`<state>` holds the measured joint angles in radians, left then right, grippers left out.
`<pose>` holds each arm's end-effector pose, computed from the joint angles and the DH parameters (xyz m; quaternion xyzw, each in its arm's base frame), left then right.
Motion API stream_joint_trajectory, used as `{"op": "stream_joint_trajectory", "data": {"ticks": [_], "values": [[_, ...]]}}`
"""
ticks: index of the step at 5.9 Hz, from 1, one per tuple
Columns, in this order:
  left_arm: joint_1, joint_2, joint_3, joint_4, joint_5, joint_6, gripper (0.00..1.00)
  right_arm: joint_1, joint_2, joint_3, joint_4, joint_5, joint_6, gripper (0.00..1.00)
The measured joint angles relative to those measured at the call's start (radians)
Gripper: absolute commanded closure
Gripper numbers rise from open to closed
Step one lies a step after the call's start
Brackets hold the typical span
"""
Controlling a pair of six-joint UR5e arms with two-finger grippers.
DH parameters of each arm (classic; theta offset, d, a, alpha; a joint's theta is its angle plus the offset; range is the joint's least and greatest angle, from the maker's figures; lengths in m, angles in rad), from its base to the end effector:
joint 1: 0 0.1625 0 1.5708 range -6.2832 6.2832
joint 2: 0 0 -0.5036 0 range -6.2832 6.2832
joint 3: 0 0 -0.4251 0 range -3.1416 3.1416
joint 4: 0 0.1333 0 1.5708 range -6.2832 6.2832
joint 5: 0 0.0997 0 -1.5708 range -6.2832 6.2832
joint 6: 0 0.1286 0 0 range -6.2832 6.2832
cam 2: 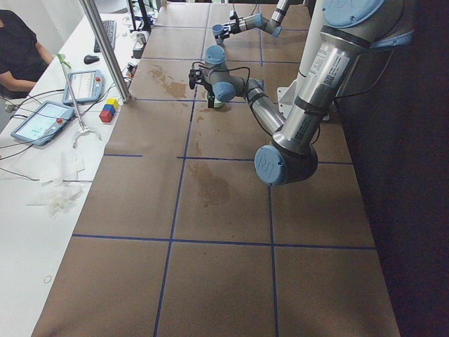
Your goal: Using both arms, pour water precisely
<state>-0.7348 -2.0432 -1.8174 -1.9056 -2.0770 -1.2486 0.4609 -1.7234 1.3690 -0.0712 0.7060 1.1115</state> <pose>0.4689 -0.5193 0.2999 0.0586 0.5296 -0.0482 0.8449 -0.2906 -0.4024 0.7514 0.5340 -0.2844 0.2277 0.7630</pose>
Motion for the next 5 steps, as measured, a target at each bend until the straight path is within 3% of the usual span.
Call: {"op": "stream_joint_trajectory", "data": {"ticks": [3,5], "values": [[0.0,0.0,0.0,-0.001,0.0,0.0,0.0,0.104,0.028,0.073,-0.005,0.154,-0.241,0.95],[0.0,0.0,0.002,-0.001,0.0,0.0,0.0,0.113,0.119,0.094,-0.016,0.193,-0.299,0.94]]}}
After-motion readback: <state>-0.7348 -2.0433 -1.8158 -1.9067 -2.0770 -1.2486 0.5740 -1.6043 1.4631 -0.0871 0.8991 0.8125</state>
